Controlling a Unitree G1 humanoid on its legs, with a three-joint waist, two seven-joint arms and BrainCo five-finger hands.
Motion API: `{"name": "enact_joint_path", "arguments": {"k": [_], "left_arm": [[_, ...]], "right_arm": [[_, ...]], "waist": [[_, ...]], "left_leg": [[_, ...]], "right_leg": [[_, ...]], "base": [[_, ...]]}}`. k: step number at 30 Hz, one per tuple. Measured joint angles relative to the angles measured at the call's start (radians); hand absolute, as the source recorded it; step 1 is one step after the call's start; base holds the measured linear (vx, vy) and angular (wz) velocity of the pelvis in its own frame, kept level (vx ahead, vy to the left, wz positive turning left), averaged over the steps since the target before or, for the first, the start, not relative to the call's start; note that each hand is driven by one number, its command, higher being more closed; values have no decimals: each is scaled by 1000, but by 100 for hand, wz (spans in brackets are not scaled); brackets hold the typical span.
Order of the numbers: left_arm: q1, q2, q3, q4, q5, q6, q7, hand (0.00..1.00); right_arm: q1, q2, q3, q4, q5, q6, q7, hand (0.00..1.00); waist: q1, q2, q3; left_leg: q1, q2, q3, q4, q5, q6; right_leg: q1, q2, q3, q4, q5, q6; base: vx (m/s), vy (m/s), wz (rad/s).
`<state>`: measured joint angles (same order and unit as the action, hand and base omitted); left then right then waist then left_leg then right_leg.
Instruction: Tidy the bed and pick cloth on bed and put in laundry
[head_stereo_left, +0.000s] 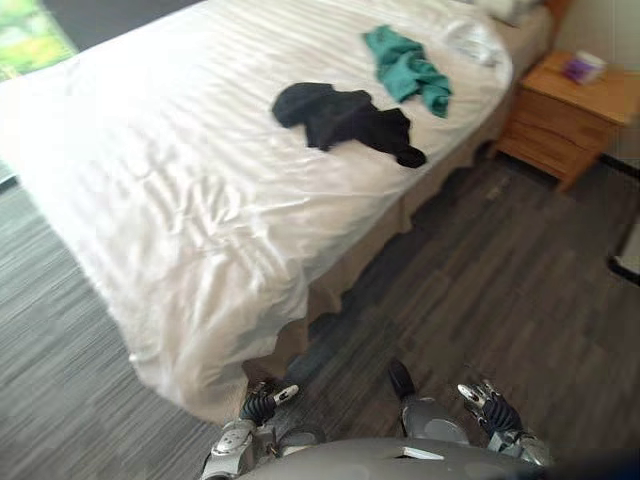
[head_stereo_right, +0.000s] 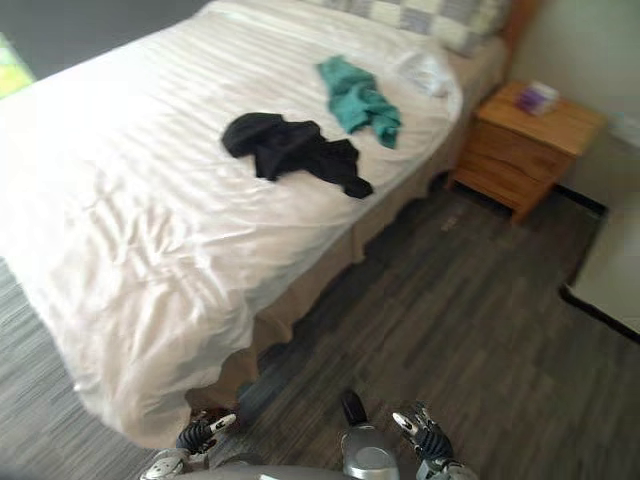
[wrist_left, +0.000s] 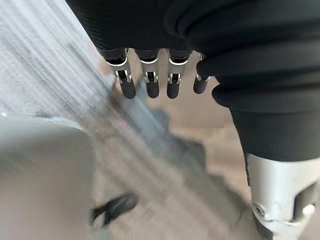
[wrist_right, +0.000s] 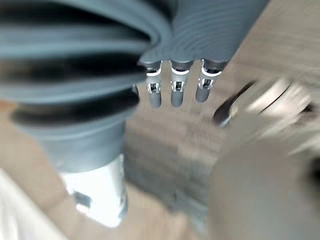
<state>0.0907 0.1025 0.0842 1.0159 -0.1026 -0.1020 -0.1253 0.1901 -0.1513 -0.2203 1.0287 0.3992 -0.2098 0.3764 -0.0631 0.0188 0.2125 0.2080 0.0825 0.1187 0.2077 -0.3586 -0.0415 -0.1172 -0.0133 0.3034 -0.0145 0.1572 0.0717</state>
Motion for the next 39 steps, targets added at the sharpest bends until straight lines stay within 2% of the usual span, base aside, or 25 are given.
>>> {"name": "enact_joint_path", "arguments": {"k": [2,4,5,7,8,9,10,11,12,13,14,15,16,17,21,27,29,30,31,33,34,35,37,38,39], "left_arm": [[3,3,3,3,-6,2,-8,0],[7,-3,9,10,-8,4,-8,0],[11,-9,12,10,-10,4,-7,0],[22,-10,14,11,-42,9,-5,0],[22,-9,19,8,-51,10,-5,0],[23,-5,43,9,-63,17,-2,0],[11,-5,43,13,-63,31,1,0],[6,-5,43,17,-62,32,2,0],[-1,-16,40,14,-62,33,1,0],[0,-23,43,14,-62,35,3,0],[-12,-16,37,20,-62,52,11,0],[-4,-19,36,21,-66,67,20,0],[-3,-14,36,20,-71,69,22,0],[-4,17,36,21,-69,75,23,0],[-17,-23,33,24,-27,89,23,0],[-21,-30,36,22,-26,122,23,0],[-18,-30,55,22,-33,141,25,0],[-17,-37,81,21,-45,158,22,0],[-11,-44,102,22,-61,172,22,0],[-6,-46,116,28,-66,191,22,0],[-6,-45,119,28,-72,215,21,0],[-6,-29,121,27,-72,235,20,0],[-3,-13,121,29,-70,256,21,0],[22,-13,132,70,-82,361,38,0],[22,-13,132,70,-82,361,39,0]], "right_arm": [[37,39,-6,-8,32,-11,-18,0],[60,72,-11,-33,59,-16,-28,0],[53,77,-10,-33,58,-17,-28,0],[63,84,-28,-46,46,-18,-31,0],[72,85,-30,-52,46,-18,-35,0],[82,91,-25,-61,45,-21,-39,0],[75,91,-12,-69,44,-32,-39,0],[64,94,-6,-64,42,-33,-39,0],[35,83,-14,-68,26,-34,-30,0],[31,76,-25,-64,18,-33,-32,0],[39,72,-37,-56,7,-32,-36,0],[49,73,-40,-49,6,-32,-37,0],[50,76,-38,-49,2,-32,-37,0],[43,95,-32,-50,-8,-33,-38,0],[6,94,-6,-51,-9,-32,-39,0],[9,91,-3,-57,-19,19,-48,0],[8,82,-2,-48,-32,37,-55,0],[5,72,-2,-39,-42,42,-54,0],[-5,64,-3,-18,-52,44,-55,0],[-15,48,-10,-8,-51,45,-53,0],[-18,49,-26,-8,-49,45,-55,0],[-15,60,-36,-8,-47,46,-56,0],[-11,67,-35,-6,-38,53,-58,0],[1,59,-56,48,-22,63,-88,0],[1,59,-56,48,-22,63,-88,0]], "waist": [[1,-14,-11],[-4,1,-21],[-3,10,-22],[-9,20,-21],[-7,14,-22],[4,-9,-28],[4,-14,-23],[5,-28,-19],[3,15,-17],[0,13,-10],[-11,6,-5],[-12,3,-7],[-6,-9,-12],[4,-51,-25],[-1,-17,-24],[1,-7,-18],[7,-11,-20],[21,-10,-21],[32,9,-31],[21,39,-35],[16,47,-34],[17,32,-23],[15,24,-22],[16,36,-69],[17,36,-69]], "left_leg": [[31,-4,64,5,-15,4],[60,22,180,2,-20,1],[59,35,212,0,-20,1],[84,62,287,-15,-16,-5],[93,53,296,-17,-16,-6],[99,34,321,-4,-12,-3],[72,25,326,40,23,20],[48,17,323,36,10,35],[32,31,319,-80,70,22],[49,27,338,-98,67,10],[63,21,352,-100,71,11],[72,26,359,-103,75,2],[73,24,366,-104,77,-8],[72,13,379,-103,84,-32],[86,64,420,-145,124,-64],[85,79,445,-100,146,-68],[64,74,382,-30,136,-50],[51,63,289,-10,110,-18],[52,50,200,-25,91,-2],[71,46,147,-76,69,-12],[76,49,162,-89,52,-10],[78,41,180,-87,49,-9],[81,39,194,-88,40,-9],[86,31,119,-77,71,-33],[85,27,119,-77,78,-29]], "right_leg": [[-2,-1,-18,6,0,-24],[-41,-6,-194,51,-91,-127],[-71,-6,-249,93,-109,-126],[-112,-25,-456,380,-123,-131],[-101,-30,-484,390,-157,-112],[-108,-28,-506,385,-149,-130],[-104,-19,-490,329,-95,-141],[-90,-16,-468,260,-45,-114],[-90,11,-471,240,-54,-101],[-112,-15,-510,388,-151,-123],[-115,-74,-556,581,-292,-109],[-74,-121,-592,627,-374,-86],[-52,-137,-591,610,-386,-68],[-12,-124,-574,506,-418,-54],[34,-20,-562,348,-339,-94],[115,33,-498,144,-221,-103],[150,36,-447,70,-180,-97],[162,41,-405,23,-155,-87],[164,52,-361,-16,-121,-87],[160,75,-327,-61,-66,-73],[159,81,-315,-82,-38,-72],[158,74,-310,-83,-26,-74],[156,72,-304,-87,-20,-72],[127,69,-343,-89,-33,-85],[127,64,-343,-89,-33,-84]], "base": [[-121,133,-105],[-14,111,-126],[39,55,-131],[107,8,-101],[117,6,-108],[39,-3,-119],[-25,-13,-118],[-169,-62,-104],[-195,-62,-81],[-187,-106,-72],[-30,-126,-31],[46,-152,-23],[113,-223,-47],[94,-202,-52],[29,-160,-42],[-77,-49,-33],[-82,3,-59],[-69,16,-99],[-41,43,-102],[-30,91,-75],[-87,127,-53],[-105,106,-32],[-78,42,-15],[-20,26,-5],[0,0,0]]}}
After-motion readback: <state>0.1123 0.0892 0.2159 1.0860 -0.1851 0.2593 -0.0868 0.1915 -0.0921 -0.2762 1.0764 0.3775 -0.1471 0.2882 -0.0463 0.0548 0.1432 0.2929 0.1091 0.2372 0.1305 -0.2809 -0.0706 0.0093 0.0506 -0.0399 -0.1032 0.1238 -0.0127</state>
